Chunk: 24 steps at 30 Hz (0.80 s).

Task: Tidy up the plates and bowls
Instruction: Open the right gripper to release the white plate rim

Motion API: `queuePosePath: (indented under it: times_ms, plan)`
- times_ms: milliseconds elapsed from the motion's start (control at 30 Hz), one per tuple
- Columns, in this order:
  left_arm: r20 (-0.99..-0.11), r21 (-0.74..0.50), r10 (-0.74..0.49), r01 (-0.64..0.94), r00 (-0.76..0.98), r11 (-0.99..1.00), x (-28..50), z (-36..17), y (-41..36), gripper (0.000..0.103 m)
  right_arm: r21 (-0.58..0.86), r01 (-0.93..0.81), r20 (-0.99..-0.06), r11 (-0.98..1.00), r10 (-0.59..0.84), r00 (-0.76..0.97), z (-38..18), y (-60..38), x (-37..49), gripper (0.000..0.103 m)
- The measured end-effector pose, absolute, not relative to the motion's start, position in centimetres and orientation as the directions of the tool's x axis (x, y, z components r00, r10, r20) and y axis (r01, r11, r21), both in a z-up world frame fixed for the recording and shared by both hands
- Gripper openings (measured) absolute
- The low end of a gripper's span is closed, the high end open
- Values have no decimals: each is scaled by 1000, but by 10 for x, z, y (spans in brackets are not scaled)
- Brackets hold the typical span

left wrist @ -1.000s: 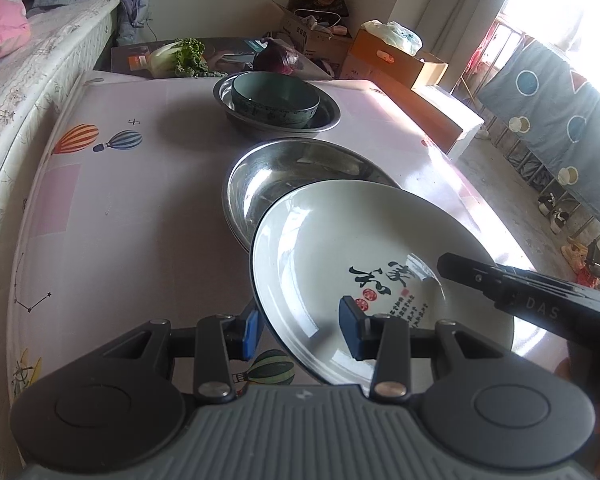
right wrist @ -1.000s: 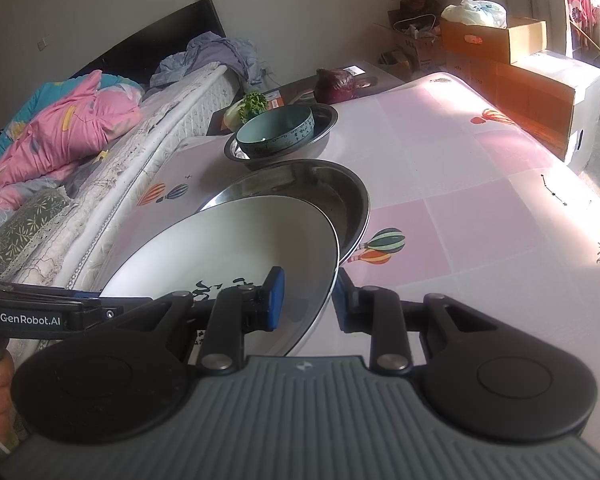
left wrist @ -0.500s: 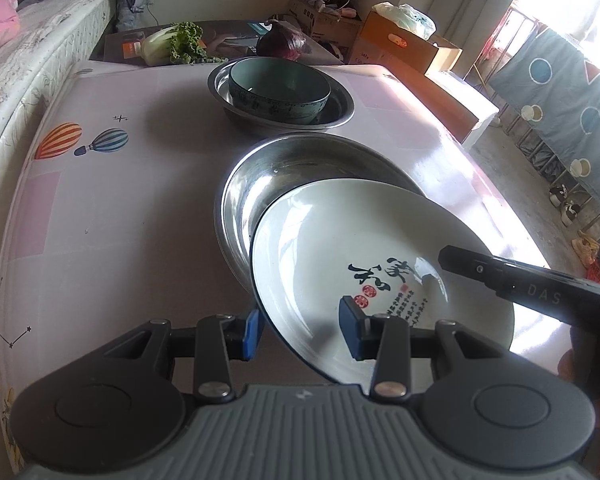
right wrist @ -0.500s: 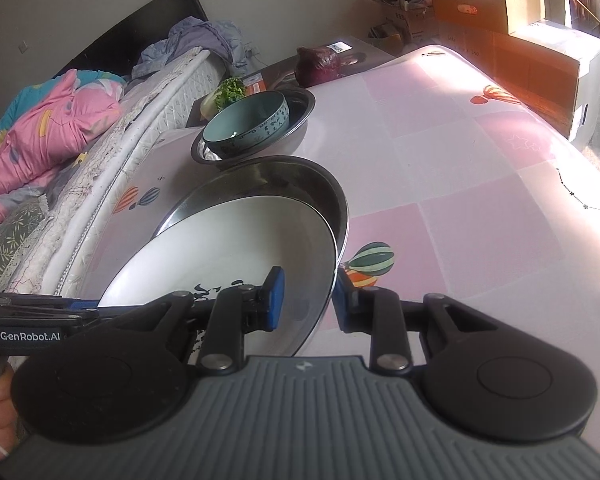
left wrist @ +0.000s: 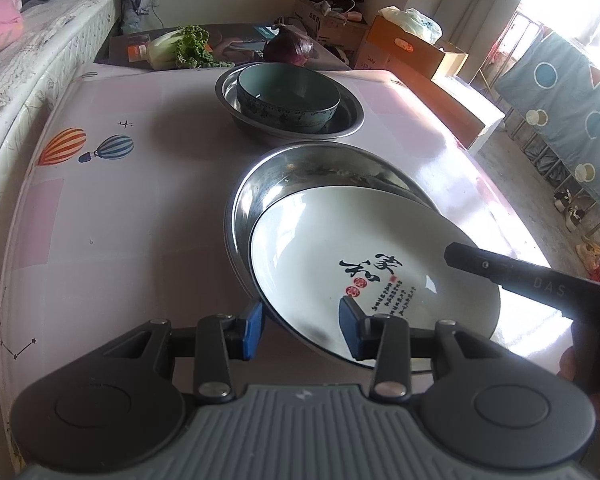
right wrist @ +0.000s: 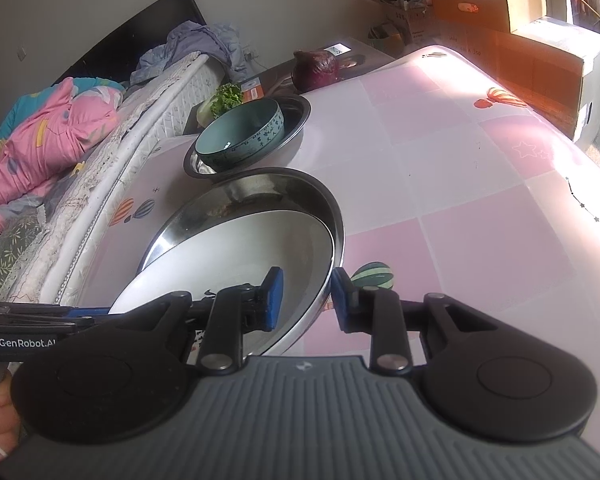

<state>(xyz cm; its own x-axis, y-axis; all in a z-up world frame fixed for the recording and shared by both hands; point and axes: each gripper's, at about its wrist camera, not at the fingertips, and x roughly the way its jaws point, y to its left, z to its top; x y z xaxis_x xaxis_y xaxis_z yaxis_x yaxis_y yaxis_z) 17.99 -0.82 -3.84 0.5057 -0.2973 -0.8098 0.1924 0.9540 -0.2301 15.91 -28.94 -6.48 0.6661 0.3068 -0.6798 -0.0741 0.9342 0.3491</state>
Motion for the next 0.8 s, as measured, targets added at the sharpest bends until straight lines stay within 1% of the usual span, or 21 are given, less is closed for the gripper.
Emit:
queuePosePath:
  times_ms: [67,200,300,467,533,567,667,800]
  plan:
    - [-806,-224,-293,193,514,955,177,-37,-8,41,348,-71,-678,935,303,670,-64,-291,157,27]
    - [-798,-190,-266,192,541,963,171,-32,-9,46,352,-59,-672,934,296,678,-61,-295,153,29]
    - [-791,-173,-255,196,556,965,166,-29,-11,48,358,-51,-667,932,293,685,-59,-299,148,31]
    - [-789,-167,-250,195,561,966,161,-27,-12,49,362,-47,-662,931,292,691,-56,-302,139,32]
    - [-788,-165,-248,194,564,967,159,-26,-12,52,361,-44,-660,931,289,694,-54,-303,135,34]
    - [-786,-164,-246,194,567,967,157,-26,-12,52,362,-43,-659,931,288,695,-53,-303,133,35]
    - [-780,-162,-245,192,576,968,152,-24,-11,56,358,-42,-657,933,283,699,-50,-305,129,42]
    - [-777,-156,-238,188,582,970,146,-19,-8,60,351,-43,-656,935,278,702,-45,-304,122,46]
